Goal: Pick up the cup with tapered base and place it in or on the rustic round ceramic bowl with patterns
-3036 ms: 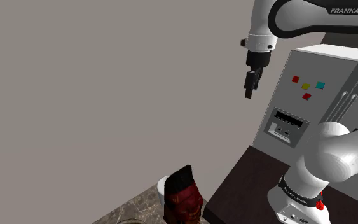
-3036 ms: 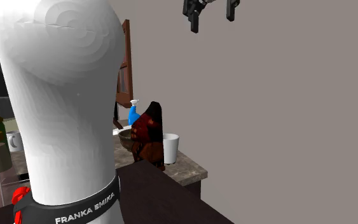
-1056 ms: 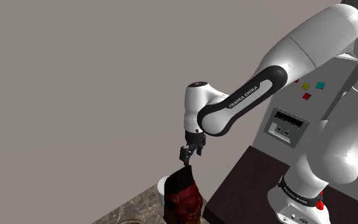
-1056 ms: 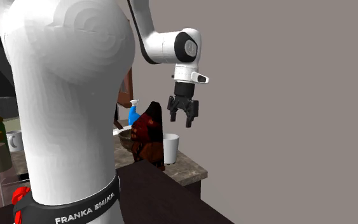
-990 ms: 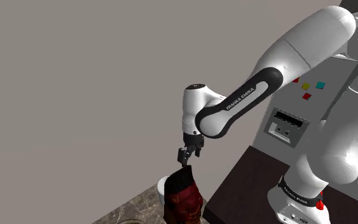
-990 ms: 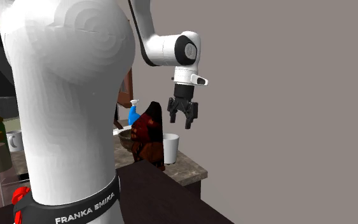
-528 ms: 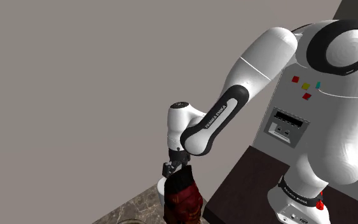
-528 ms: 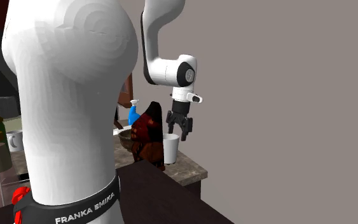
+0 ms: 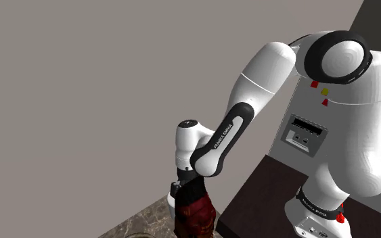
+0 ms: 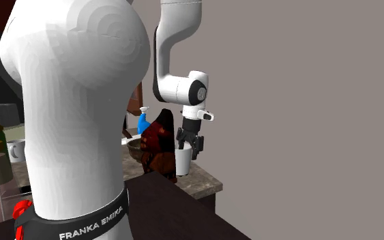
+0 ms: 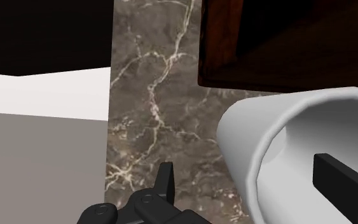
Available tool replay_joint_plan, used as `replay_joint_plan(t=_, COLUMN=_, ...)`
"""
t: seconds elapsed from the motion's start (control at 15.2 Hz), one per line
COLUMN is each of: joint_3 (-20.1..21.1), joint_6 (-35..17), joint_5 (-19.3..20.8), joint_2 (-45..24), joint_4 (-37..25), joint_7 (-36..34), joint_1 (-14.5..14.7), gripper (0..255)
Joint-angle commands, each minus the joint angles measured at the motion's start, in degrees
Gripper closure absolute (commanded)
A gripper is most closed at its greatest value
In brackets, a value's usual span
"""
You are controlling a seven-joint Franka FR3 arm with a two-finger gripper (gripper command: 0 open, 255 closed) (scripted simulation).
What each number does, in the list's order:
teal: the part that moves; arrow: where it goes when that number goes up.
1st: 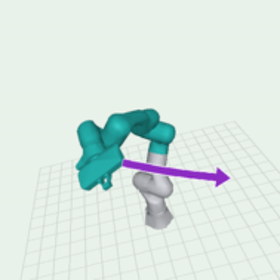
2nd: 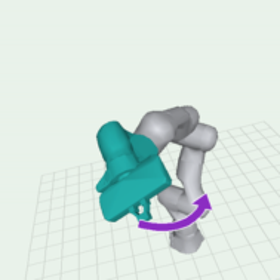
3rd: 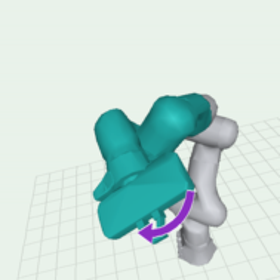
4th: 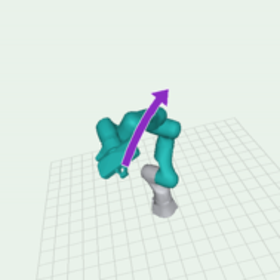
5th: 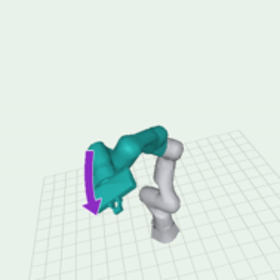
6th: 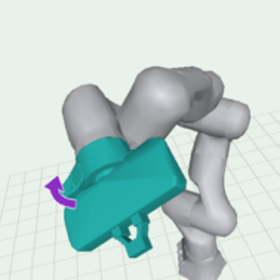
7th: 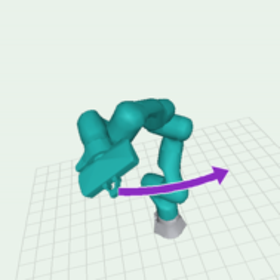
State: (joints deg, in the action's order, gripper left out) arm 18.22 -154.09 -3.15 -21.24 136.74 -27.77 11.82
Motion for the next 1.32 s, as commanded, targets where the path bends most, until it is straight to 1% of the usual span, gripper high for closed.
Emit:
replay_joint_plan(t=0.0, joint_3=-0.28, joint_6=-1.12, joint_5=0.37, joint_2=-1.07, joint_4=0.02, joint_7=-0.32, joint_1=0.38, gripper=0)
replay_joint_plan(t=0.46, joint_3=-0.29, joint_6=-1.11, joint_5=0.37, joint_2=-1.07, joint_4=0.01, joint_7=-0.32, joint_1=0.39, gripper=0)
replay_joint_plan(t=0.53, joint_3=-0.29, joint_6=-1.11, joint_5=0.37, joint_2=-1.07, joint_4=0.01, joint_7=-0.32, joint_1=0.39, gripper=255)
replay_joint_plan(t=1.12, joint_3=-0.29, joint_6=-1.12, joint_5=0.37, joint_2=-1.08, joint_4=0.01, joint_7=-0.32, joint_1=0.39, gripper=255)
replay_joint_plan(t=1.25, joint_3=0.23, joint_6=0.23, joint_5=-0.21, joint_2=0.57, joint_4=0.28, joint_7=-0.08, joint_1=-0.02, gripper=255)
